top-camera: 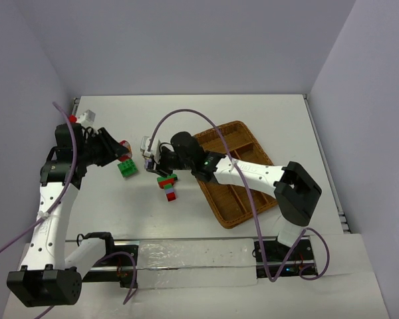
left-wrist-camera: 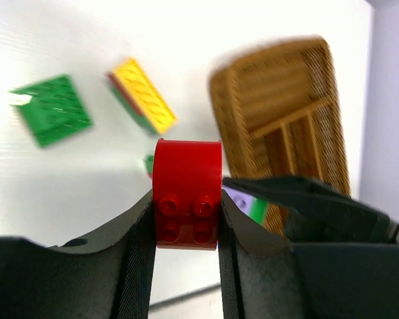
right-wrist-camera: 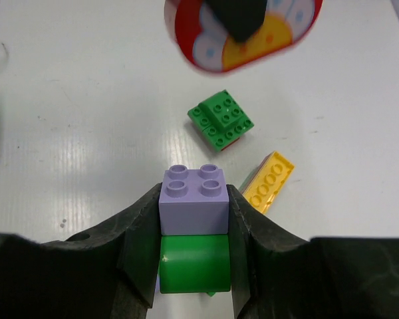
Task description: Sort the legos into containers by color
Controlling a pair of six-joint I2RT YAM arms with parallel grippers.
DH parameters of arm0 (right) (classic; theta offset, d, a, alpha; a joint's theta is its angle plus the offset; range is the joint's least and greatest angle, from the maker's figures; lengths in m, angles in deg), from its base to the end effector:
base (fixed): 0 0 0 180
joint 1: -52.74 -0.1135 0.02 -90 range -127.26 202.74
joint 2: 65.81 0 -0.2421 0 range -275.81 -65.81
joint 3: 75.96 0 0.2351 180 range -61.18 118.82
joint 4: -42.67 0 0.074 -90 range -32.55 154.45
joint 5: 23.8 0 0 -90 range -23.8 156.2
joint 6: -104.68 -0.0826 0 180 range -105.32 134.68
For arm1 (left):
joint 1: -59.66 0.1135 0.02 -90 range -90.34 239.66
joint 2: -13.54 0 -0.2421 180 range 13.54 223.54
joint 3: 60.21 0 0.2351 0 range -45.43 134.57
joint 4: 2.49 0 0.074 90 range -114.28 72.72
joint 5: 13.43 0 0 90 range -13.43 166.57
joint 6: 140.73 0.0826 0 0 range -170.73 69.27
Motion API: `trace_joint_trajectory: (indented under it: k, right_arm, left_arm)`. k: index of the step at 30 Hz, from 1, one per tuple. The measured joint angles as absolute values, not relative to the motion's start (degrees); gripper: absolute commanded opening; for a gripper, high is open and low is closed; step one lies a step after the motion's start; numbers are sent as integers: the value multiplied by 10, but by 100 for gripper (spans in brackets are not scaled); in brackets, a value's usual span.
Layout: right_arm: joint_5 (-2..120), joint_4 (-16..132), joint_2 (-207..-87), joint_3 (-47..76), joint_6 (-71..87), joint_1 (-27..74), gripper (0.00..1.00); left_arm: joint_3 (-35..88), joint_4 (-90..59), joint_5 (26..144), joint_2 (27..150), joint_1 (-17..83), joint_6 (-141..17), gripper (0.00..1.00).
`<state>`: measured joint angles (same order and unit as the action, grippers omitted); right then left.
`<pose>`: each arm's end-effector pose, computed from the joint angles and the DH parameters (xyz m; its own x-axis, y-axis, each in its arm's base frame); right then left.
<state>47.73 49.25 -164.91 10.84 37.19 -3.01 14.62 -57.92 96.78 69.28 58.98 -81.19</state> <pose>0.2216 0.3719 0.2532 0.1965 -0.3566 -0.9134 -0.9499 0.1618 -0.2675 0.2276 -0.0312 0.3007 -0.6575 -0.4680 -0.5906 -0.0509 0.8096 -0.5848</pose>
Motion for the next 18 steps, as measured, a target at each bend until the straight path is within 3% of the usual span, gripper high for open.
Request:
trace_joint_trajectory:
  k: [2, 4, 12, 18]
  right_arm:
    - [483, 497, -1650, 110, 356, -31, 3]
    - [492, 507, -1657, 126, 333, -33, 13]
    - [552, 566, -1784, 249, 192, -66, 10]
    - [592, 641, -1885, 332, 96, -81, 24]
  left_arm:
    - [153, -586, 927, 691, 591, -820, 0]
    - [157, -592, 889, 690, 591, -831, 0]
    - [159, -622, 747, 671, 592, -878, 0]
    - [159, -629, 703, 656, 592, -893, 0]
